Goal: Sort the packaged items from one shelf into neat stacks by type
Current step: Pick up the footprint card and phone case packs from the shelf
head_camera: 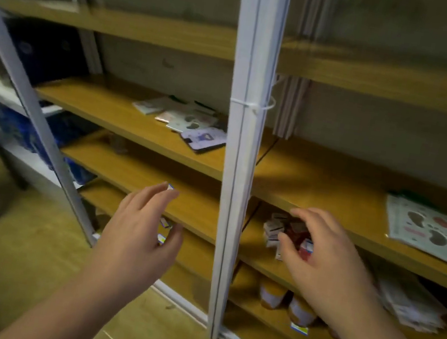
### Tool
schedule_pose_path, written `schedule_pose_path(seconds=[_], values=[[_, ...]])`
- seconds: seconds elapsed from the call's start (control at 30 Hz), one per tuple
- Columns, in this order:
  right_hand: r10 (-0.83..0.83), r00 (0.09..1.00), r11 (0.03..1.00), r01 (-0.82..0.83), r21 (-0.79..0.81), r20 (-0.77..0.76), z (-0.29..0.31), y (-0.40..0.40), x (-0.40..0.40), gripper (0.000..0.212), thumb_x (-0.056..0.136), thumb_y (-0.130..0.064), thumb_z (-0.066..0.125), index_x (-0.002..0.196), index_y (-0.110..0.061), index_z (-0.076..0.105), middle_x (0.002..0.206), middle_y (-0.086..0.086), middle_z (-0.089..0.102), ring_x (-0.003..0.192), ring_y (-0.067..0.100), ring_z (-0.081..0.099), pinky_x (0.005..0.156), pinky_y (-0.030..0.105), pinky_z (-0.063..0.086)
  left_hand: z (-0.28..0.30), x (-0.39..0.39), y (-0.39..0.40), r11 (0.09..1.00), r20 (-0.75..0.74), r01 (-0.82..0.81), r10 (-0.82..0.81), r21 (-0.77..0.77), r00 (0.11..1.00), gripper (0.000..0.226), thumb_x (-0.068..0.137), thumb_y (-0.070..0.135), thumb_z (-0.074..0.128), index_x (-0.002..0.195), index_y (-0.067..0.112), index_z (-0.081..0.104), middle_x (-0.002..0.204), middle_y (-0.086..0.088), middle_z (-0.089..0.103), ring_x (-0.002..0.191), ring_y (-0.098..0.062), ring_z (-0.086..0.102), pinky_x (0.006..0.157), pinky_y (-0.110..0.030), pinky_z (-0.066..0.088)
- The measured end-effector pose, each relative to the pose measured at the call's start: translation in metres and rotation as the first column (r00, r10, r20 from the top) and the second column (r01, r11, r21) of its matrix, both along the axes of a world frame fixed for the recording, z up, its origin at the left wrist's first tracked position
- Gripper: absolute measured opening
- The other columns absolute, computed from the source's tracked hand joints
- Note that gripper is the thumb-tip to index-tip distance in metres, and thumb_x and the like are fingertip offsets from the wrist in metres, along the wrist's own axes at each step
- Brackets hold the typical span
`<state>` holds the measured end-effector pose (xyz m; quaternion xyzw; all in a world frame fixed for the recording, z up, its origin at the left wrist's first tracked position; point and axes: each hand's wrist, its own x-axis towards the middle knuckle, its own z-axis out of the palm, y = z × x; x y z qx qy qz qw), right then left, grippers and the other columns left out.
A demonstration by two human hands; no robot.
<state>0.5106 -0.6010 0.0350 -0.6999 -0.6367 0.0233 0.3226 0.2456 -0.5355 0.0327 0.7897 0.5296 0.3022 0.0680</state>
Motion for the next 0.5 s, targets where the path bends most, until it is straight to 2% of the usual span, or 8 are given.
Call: schedule_pose_path(seconds=[0.07, 0.2, 0.3, 0.5], values=[[0.045, 0.999, 0.999, -0.045, 0.022, 0.020, 0.002, 0.016, -0.026, 0.047, 0.089, -0.051, 0.052, 0.133, -0.036, 0.050, 0.122, -0.027, 0.041, 0.115, -0.004, 0.040, 0.094, 0.025, 0.042, 0.002, -0.026, 0.015, 0.999, 0.016, -0.040, 0.040, 0.007, 0.999, 0.053, 0.085, 0.031, 0.064, 0.137, 0.019, 0.055, 0.141, 0.000, 0.054, 0.134, -0.021, 0.043, 0.104, -0.036, 0.036], [0.126, 0.991, 0.992, -0.127, 0.014, 0.046, 0.004, 0.052, -0.072, 0.044, 0.091, -0.051, 0.052, 0.133, -0.038, 0.047, 0.119, -0.031, 0.036, 0.109, -0.014, 0.030, 0.088, 0.017, 0.032, -0.001, -0.060, 0.035, 0.997, 0.018, -0.081, 0.081, -0.006, 0.997, 0.056, 0.088, 0.041, 0.058, 0.140, 0.025, 0.050, 0.144, 0.006, 0.049, 0.136, -0.014, 0.037, 0.105, -0.029, 0.030], [0.188, 0.981, 0.982, -0.187, -0.011, 0.055, 0.002, 0.081, -0.100, 0.045, 0.092, -0.048, 0.053, 0.134, -0.034, 0.050, 0.128, -0.023, 0.044, 0.112, -0.011, 0.032, 0.091, 0.012, 0.027, -0.010, -0.080, 0.051, 0.994, 0.010, -0.097, 0.097, -0.041, 0.995, 0.056, 0.088, 0.043, 0.057, 0.141, 0.028, 0.050, 0.145, 0.009, 0.048, 0.137, -0.009, 0.035, 0.104, -0.025, 0.027], [0.220, 0.974, 0.975, -0.220, -0.004, 0.050, -0.003, 0.151, -0.132, 0.045, 0.091, -0.045, 0.058, 0.133, -0.030, 0.054, 0.130, -0.017, 0.048, 0.122, 0.001, 0.042, 0.101, 0.019, 0.032, -0.015, -0.086, 0.124, 0.995, 0.055, -0.080, 0.083, -0.053, 0.995, 0.058, 0.088, 0.045, 0.052, 0.143, 0.029, 0.047, 0.148, 0.012, 0.043, 0.138, -0.004, 0.029, 0.105, -0.024, 0.029]])
